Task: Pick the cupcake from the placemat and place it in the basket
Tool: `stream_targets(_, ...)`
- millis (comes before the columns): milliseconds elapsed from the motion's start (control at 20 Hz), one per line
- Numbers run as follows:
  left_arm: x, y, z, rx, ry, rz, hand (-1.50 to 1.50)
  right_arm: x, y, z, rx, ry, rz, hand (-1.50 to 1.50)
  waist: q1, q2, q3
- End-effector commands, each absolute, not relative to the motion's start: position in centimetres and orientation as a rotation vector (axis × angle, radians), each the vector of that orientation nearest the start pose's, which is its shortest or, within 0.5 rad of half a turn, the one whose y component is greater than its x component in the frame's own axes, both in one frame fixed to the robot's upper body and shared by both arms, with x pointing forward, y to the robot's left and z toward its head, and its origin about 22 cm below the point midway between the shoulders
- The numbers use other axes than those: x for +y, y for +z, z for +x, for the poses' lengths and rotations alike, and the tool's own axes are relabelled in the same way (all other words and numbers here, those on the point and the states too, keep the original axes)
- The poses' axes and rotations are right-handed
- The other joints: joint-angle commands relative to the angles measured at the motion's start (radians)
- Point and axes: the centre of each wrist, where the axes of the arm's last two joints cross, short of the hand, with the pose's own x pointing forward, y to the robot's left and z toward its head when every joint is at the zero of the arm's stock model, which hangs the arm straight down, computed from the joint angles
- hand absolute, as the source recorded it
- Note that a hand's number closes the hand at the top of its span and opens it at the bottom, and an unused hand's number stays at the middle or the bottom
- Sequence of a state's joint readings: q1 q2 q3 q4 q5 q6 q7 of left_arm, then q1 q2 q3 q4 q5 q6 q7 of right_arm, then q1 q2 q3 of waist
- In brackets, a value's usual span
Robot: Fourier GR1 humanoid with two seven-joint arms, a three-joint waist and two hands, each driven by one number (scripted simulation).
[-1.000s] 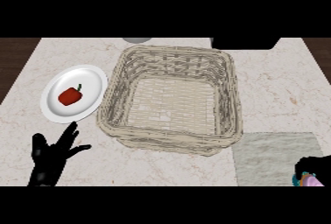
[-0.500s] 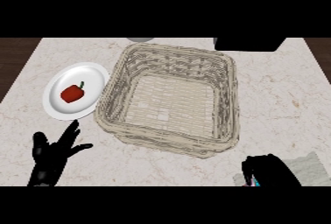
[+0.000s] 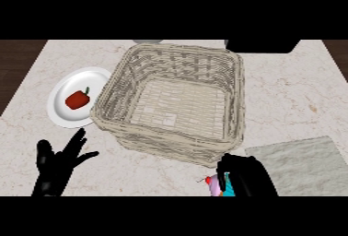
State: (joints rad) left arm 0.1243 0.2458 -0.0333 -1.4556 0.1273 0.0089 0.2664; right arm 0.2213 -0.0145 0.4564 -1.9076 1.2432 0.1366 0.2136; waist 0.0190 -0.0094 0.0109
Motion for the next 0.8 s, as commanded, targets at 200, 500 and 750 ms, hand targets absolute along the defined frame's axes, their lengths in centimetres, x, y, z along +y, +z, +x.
stream_targets(200, 30.1, -4.5, 19.6, -1.011, -0.045, 0.148, 0.0, -10.1, 9.9, 15.0, -1.7, 0.567, -0.7, 1.5, -0.01, -0.009, -0.011)
stream_targets(500, 29.6, -4.9, 19.4, -0.995, -0.042, 0.139, 0.0, -8.4, 12.7, 14.6, -1.707, 0.353, -0.783, 1.5, -0.013, -0.004, -0.023)
stream_targets(750, 30.1, -4.6, 19.2, -1.004, -0.049, 0.165, 0.0, -7.1, 14.3, 15.5, -1.698, 0.208, -0.856, 1.5, 0.011, 0.002, -0.023)
